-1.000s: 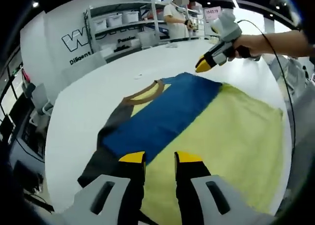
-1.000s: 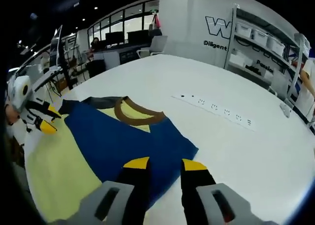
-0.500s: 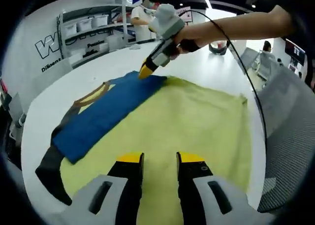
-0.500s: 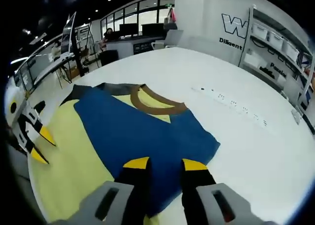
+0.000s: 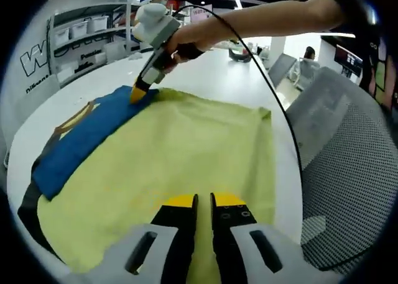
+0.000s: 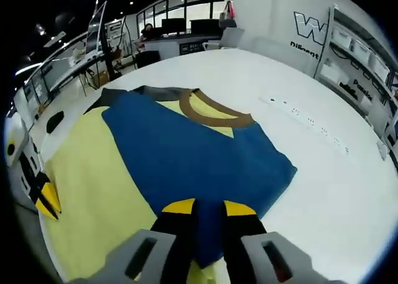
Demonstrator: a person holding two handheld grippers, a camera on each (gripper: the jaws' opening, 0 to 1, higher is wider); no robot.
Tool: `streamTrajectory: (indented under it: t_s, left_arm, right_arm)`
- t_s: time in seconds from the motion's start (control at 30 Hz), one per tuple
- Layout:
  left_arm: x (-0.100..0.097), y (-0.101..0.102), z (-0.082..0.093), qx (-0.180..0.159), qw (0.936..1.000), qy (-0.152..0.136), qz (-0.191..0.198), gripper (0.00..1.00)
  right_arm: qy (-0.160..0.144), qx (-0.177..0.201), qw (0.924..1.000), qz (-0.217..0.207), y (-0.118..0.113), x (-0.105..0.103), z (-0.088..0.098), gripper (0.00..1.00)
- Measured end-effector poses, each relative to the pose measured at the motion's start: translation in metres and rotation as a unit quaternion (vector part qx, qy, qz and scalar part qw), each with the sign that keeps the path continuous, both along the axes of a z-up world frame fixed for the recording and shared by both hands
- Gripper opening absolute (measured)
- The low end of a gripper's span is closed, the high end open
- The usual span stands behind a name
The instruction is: Fold the garment on the visible template until the final outline fits inside the template.
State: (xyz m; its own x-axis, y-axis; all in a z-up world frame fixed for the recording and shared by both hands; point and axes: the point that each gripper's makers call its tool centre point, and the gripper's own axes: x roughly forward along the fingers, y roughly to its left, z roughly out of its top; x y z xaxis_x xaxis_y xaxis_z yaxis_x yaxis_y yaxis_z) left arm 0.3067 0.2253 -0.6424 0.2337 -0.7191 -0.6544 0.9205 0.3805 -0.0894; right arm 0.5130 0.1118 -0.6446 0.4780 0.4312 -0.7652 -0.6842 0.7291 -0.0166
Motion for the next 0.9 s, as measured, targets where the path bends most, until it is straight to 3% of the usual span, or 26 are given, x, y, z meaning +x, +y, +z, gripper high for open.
streamTrajectory:
  t_s: [0.13, 0.2, 0.33, 0.43, 0.9]
  left_arm:
    - [-0.006, -0.004, -0.001, 0.008, 0.9997, -0.001, -0.021, 0.00]
    - [-0.012, -0.007, -0.001, 0.011, 0.9994, -0.004, -0.034, 0.00]
    - [-0.020, -0.012, -0.002, 0.006, 0.9990, 0.008, -0.044, 0.00]
    - [-0.030, -0.020, -0.002, 0.007, 0.9976, 0.001, -0.069, 0.00]
    - [-0.051, -0.055, -0.004, 0.008, 0.9935, -0.002, -0.113, 0.00]
  right_arm:
    - [-0.001, -0.008, 1.0000, 0.006, -0.003, 0.001, 0.000, 0.04]
    - [-0.016, -0.033, 0.9990, 0.026, -0.006, 0.001, -0.001, 0.01]
    - [-0.033, -0.036, 0.9980, 0.039, -0.006, 0.001, -0.002, 0.00]
    - [-0.044, -0.044, 0.9971, 0.044, -0.011, 0.000, -0.002, 0.00]
    - [-0.044, -0.068, 0.9958, 0.043, -0.031, -0.002, -0.003, 0.00]
